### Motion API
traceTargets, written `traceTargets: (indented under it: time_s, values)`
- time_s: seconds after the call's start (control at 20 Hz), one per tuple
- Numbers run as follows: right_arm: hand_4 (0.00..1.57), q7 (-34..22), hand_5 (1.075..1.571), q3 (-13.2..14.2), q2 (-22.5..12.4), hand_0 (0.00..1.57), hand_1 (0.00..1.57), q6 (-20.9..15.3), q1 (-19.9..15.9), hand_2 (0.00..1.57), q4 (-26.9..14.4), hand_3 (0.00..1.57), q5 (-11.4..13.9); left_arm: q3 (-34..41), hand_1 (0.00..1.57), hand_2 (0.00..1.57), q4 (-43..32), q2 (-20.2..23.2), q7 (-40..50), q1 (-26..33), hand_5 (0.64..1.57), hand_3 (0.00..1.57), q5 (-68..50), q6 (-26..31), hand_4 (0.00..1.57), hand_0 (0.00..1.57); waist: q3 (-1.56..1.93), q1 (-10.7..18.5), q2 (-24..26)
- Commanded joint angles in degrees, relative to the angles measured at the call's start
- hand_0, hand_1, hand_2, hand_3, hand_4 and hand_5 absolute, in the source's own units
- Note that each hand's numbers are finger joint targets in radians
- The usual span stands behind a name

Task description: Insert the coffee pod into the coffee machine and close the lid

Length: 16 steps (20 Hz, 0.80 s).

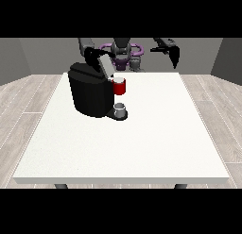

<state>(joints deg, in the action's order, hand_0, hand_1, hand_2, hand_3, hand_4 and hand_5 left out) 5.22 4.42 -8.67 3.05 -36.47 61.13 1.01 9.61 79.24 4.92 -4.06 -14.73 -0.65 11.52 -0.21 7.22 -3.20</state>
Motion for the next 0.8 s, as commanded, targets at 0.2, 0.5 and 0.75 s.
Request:
traceTargets:
  time_s: [0.2,0.5,0.75]
  values:
    - [0.0,-2.0,1.571,-0.8,1.3,0.0,0.0,-0.2,-3.2,0.0,-3.0,0.0,1.1,0.0,0.0,0.0,-0.4,1.2,0.5,0.6,1.571,0.0,-0.7,-0.1,0.0,0.0,0.21,0.7,-0.3]
    - [0.14,-3.9,1.571,-2.3,2.1,0.0,0.0,-0.5,-7.0,0.0,-3.6,0.0,3.2,-1.5,0.0,0.0,-2.1,-0.4,-3.2,1.9,1.571,0.0,0.4,-1.3,0.16,0.0,0.2,0.9,-0.5]
    - [0.12,-3.7,1.571,-3.5,0.9,0.0,0.0,0.3,-8.2,0.0,-4.3,0.0,5.8,-0.8,0.0,0.0,-1.8,0.3,-1.5,2.5,1.571,0.0,-1.3,-0.8,0.12,0.0,0.2,1.3,0.8]
